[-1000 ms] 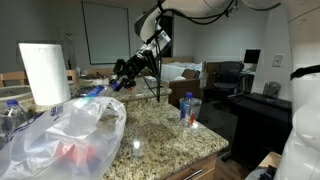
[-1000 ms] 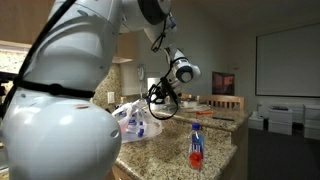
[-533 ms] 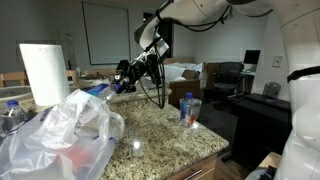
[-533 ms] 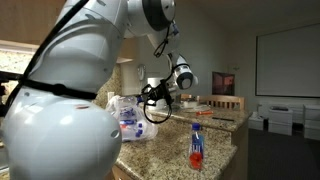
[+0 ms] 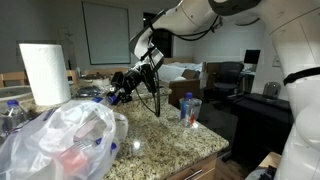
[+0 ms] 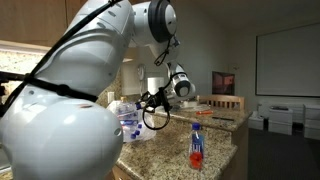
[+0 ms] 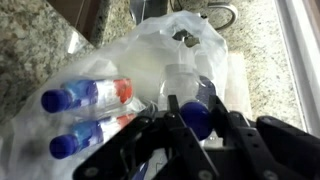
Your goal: Put the bottles into the plastic bag.
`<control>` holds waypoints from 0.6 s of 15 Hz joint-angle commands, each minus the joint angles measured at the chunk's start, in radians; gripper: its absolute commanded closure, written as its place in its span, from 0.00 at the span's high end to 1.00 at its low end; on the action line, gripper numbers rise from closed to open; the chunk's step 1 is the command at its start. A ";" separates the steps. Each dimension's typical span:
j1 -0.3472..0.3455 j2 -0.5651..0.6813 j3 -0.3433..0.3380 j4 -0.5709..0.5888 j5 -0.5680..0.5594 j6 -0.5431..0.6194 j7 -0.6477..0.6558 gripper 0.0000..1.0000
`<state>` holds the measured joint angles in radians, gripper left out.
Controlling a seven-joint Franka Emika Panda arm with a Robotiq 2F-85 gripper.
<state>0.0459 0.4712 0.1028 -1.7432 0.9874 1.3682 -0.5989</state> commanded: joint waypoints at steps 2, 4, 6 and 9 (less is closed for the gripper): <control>0.016 -0.079 -0.036 -0.051 0.012 0.216 0.050 0.09; 0.029 -0.079 -0.021 -0.047 0.019 0.294 0.082 0.09; 0.064 -0.066 0.000 -0.037 0.012 0.376 0.135 0.09; 0.125 -0.022 0.027 -0.007 -0.015 0.501 0.222 0.09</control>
<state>0.1243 0.4368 0.1081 -1.7460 0.9863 1.7685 -0.4626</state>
